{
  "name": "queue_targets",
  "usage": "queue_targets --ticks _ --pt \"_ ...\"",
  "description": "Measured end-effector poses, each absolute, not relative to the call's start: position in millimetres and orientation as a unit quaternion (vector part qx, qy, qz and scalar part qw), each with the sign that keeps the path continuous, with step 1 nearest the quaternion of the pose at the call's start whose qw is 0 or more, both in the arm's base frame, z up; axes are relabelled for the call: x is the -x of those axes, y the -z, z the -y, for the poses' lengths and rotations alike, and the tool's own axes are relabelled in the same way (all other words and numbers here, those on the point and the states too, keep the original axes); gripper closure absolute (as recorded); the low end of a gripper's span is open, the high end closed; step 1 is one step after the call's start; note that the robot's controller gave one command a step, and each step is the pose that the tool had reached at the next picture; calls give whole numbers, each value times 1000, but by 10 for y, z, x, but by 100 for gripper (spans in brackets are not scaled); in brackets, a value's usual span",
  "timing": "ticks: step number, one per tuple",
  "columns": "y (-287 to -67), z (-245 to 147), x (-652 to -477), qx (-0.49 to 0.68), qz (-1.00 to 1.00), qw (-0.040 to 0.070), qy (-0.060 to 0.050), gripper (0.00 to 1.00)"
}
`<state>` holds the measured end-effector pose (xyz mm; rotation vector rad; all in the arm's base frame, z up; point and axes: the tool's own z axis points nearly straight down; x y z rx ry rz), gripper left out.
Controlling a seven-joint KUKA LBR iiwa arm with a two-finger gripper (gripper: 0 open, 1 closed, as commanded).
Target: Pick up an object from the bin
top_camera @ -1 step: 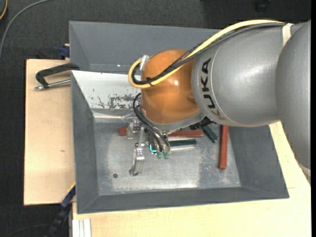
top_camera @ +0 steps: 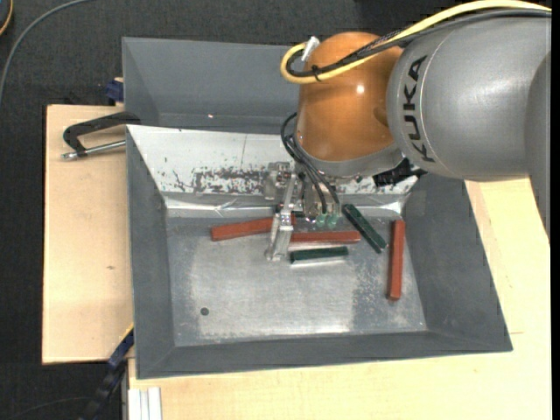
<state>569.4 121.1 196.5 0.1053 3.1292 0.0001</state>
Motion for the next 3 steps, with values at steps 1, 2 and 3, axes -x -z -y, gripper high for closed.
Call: queue_targets --ticks 1,2,3 --pt "-1348 -1496 -5987 -50 -999 1 -1 0" --pt "-664 -1601 -5939 -60 -998 -3 0 0" --pt "-710 -1597 -5961 -61 -998 0 -1 100"
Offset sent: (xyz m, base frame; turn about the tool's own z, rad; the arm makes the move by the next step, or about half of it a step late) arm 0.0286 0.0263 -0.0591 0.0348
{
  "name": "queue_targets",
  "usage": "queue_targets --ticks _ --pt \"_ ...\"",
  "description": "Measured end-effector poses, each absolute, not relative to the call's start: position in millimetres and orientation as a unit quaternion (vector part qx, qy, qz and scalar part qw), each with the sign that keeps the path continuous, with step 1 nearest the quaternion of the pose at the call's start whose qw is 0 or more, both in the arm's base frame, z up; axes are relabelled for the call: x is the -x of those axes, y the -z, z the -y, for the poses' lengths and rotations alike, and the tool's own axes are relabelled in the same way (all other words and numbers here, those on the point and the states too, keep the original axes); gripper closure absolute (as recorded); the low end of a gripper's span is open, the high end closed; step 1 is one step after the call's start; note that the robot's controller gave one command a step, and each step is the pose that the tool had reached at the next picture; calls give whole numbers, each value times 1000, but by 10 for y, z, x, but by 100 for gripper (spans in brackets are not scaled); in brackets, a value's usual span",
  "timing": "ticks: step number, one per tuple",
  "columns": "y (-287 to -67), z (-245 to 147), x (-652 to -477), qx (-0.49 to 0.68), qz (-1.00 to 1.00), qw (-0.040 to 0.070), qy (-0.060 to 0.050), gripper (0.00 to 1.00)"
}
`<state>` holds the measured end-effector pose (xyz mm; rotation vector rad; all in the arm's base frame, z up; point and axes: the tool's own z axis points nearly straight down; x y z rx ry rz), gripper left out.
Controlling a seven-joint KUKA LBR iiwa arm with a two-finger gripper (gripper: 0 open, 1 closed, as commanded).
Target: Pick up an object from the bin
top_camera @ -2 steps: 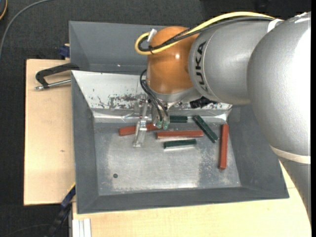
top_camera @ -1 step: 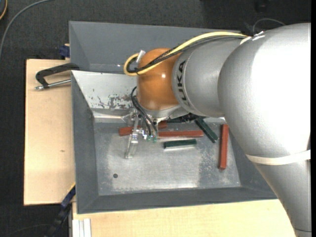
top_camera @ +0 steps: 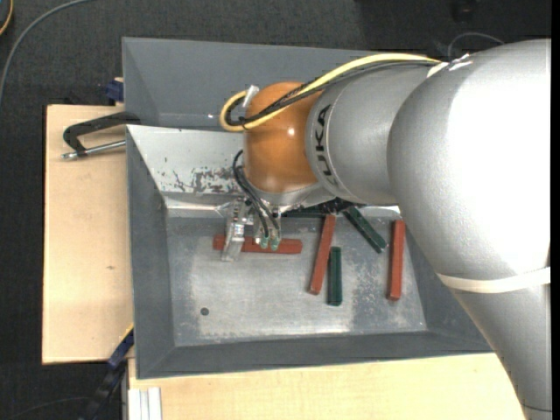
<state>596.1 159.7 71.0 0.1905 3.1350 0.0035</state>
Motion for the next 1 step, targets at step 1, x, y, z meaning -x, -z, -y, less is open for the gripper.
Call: queue_targets --ticks 1 --pt "-2378 -1419 -5895 70 -998 7 -1 100"
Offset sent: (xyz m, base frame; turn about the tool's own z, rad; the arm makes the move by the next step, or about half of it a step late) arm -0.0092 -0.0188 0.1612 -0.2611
